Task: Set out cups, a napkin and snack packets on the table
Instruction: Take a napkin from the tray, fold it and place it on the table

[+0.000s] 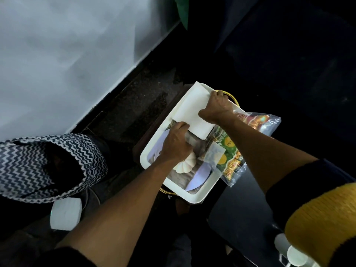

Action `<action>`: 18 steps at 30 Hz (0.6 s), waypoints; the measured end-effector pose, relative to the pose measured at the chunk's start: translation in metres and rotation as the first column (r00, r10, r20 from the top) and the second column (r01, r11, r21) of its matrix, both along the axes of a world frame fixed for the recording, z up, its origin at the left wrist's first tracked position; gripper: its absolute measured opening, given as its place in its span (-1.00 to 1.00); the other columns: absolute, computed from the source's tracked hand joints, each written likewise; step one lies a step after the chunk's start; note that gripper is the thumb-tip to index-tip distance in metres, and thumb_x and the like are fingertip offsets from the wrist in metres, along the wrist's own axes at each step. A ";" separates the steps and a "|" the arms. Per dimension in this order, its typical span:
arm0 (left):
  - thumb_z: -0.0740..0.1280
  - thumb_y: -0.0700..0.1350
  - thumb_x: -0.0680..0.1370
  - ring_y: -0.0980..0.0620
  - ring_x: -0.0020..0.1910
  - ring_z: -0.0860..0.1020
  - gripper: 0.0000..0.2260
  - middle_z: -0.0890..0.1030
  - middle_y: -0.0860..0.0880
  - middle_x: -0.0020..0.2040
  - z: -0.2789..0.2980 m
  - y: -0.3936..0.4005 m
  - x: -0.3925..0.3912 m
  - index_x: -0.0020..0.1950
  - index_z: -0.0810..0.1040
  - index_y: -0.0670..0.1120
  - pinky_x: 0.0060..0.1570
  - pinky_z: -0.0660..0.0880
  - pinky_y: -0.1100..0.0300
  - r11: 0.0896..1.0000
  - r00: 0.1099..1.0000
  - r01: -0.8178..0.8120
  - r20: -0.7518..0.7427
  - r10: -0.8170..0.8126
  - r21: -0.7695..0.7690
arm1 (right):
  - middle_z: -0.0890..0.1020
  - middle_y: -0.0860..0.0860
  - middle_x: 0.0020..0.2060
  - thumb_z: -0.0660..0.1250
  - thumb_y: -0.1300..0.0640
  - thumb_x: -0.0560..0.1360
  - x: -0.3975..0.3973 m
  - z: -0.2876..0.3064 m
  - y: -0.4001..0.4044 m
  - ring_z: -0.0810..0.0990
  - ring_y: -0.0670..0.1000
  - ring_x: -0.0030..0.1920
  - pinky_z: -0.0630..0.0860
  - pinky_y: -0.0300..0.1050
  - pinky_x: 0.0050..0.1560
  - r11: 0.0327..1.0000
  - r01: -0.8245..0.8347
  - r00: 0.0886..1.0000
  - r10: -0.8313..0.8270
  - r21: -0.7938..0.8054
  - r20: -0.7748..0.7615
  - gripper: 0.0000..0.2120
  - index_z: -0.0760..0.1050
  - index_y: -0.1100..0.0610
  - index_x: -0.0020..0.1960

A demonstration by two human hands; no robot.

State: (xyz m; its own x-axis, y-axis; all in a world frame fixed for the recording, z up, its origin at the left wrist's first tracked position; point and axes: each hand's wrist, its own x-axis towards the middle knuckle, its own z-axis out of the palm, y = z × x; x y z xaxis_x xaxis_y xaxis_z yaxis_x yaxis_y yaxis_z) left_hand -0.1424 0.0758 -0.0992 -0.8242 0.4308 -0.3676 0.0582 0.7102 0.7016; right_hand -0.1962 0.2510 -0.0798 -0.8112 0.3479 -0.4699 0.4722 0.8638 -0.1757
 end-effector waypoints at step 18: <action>0.37 -0.25 0.34 -0.17 0.38 0.41 -0.46 0.41 -0.11 0.42 -0.005 0.003 0.008 0.34 0.50 -0.21 0.24 0.47 -0.14 0.997 0.998 0.038 -0.042 -0.040 -0.060 | 0.44 -0.04 -0.25 0.47 0.08 0.30 0.001 0.000 0.008 0.48 0.07 -0.20 0.44 -0.01 -0.26 0.929 0.176 0.961 -0.233 -0.326 -0.146 -0.54 0.37 0.13 0.10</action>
